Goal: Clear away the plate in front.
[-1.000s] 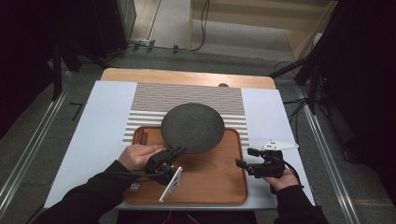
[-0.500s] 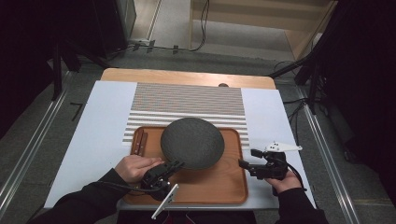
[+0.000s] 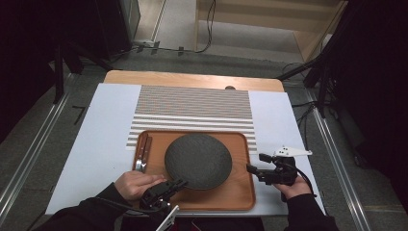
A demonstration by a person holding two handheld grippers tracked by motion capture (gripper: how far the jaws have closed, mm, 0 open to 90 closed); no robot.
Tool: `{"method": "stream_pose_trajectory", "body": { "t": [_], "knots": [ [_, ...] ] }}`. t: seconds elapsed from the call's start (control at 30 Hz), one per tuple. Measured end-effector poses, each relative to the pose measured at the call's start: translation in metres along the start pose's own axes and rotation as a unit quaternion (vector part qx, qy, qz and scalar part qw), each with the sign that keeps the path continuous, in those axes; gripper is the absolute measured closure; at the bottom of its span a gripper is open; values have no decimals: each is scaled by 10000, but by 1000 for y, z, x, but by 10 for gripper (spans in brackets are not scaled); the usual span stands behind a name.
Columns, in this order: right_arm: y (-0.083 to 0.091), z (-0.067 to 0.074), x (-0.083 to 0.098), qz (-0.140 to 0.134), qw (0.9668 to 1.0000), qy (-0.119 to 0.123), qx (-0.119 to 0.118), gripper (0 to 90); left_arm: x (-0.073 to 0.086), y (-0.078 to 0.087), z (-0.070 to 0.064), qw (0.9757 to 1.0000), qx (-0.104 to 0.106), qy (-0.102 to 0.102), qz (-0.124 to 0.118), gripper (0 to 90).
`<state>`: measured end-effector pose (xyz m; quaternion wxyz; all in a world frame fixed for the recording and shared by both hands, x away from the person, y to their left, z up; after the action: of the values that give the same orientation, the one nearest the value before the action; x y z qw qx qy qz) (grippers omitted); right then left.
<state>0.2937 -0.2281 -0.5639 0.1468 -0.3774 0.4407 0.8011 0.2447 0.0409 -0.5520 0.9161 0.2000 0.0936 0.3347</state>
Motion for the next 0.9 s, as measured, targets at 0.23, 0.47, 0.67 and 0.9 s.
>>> {"method": "stream_pose_trajectory", "body": {
  "t": [0.23, 0.47, 0.67, 0.9],
  "knots": [
    [-2, 2, 0, 37, 10000, 38, -35, 212, 7, -5, -19, 9994, 226, -238, -107, 874],
    [-2, 3, 0, 41, 10000, 46, -46, 212, 10, -5, -20, 9987, 447, 47, -234, 855],
    [-3, 4, -1, 36, 10000, 53, -56, 212, 14, -8, -26, 9966, 735, 241, -288, 747],
    [-3, 5, 0, 58, 9999, 70, -75, 212, 17, -8, -20, 9938, 806, 718, -275, 578]
  ]
}}
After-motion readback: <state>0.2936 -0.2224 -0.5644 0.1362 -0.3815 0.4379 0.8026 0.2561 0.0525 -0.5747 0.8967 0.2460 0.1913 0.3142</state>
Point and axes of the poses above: each handheld gripper's, and its own axes: y roughly backward along the jaws, x roughly out of its underside, z roughly to its left, the point moved 10 cm from there along -y, roughly forward along the jaws, and after that the axes turned 5 degrees about -y, right-handed, at the moved point
